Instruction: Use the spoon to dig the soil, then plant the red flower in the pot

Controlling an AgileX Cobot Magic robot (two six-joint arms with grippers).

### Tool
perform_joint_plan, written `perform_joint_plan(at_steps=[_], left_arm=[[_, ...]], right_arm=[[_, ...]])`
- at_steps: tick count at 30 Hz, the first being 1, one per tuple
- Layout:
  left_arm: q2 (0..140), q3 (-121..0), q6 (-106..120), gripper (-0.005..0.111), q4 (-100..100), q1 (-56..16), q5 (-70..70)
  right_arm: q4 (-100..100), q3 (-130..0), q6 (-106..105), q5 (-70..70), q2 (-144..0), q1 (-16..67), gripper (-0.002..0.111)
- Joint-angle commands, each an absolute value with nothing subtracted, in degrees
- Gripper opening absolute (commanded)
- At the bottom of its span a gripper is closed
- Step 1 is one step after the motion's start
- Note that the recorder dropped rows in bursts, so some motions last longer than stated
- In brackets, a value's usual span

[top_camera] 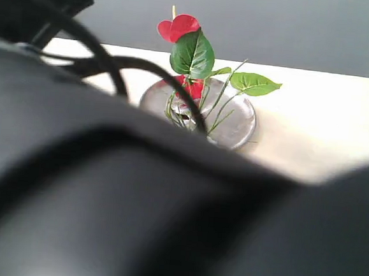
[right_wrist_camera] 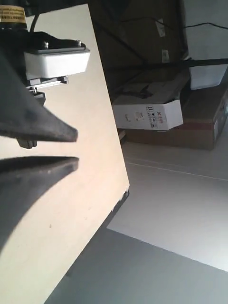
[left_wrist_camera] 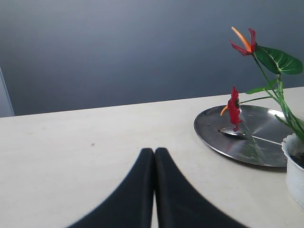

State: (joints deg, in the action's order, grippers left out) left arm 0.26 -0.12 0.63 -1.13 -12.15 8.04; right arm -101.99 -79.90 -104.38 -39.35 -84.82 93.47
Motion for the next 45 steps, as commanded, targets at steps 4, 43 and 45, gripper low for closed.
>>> perform_joint_plan(at_steps=[4, 43, 45], left_arm=[[0.0, 0.0, 0.63, 0.001, -0.72, -12.55, 7.3], [0.0, 0.0, 0.63, 0.001, -0.72, -12.55, 7.3], [0.0, 0.0, 0.63, 0.001, -0.72, -12.55, 7.3]], right_arm=[[-99.95, -77.72, -103.6, -40.73, -70.39, 91.04, 0.013], [-99.95, -24.16, -82.33, 29.56, -20.04, 0.24, 0.013], [-99.03, -21.91, -82.33, 29.34, -15.86, -1.82, 0.013]])
